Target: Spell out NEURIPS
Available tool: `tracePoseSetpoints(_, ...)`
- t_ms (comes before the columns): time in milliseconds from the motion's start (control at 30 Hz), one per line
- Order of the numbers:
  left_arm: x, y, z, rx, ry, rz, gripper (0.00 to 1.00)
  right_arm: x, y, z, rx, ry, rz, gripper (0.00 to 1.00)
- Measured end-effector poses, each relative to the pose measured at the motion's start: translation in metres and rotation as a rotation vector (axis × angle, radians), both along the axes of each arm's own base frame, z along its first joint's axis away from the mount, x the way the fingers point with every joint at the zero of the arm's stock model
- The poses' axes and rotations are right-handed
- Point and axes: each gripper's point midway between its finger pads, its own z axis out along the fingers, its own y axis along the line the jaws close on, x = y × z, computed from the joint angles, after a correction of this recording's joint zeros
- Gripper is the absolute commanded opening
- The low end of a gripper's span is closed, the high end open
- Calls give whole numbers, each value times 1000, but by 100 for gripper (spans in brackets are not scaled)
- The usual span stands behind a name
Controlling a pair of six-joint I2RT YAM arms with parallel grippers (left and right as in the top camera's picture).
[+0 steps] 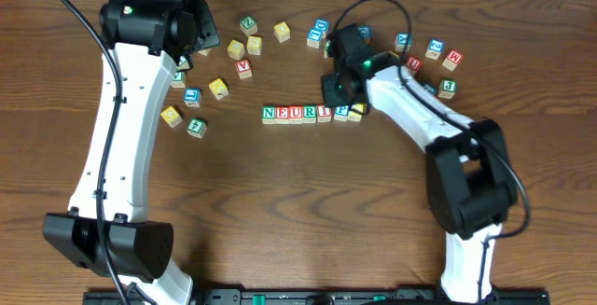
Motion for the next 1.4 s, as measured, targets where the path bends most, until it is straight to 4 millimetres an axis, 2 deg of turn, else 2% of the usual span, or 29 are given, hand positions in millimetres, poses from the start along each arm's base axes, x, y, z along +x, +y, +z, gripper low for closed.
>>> tracePoseSetpoints(100, 0, 0, 0, 0, 0, 0, 57, -2, -19, 21, -1, 4, -37, 1)
tracePoseSetpoints(167, 0, 0, 0, 0, 0, 0, 57, -4, -34, 27, -8, 26, -67, 1)
tracePoseSetpoints(300, 0, 0, 0, 0, 0, 0, 57, -9, -62, 21, -26, 79, -133, 1)
tracePoseSetpoints(400, 0, 0, 0, 0, 0, 0, 57, -11, -74, 13, -32, 97, -161, 1)
tracePoseSetpoints(800, 0, 0, 0, 0, 0, 0, 57, -16, -69, -25, 10, 65, -152, 1)
tracePoseSetpoints(1033, 0, 0, 0, 0, 0, 0, 57, -17, -60, -31, 63, 63, -132, 1)
tracePoseSetpoints(1400, 0, 0, 0, 0, 0, 0, 57, -16, -46, -28, 87, 45, -101, 1)
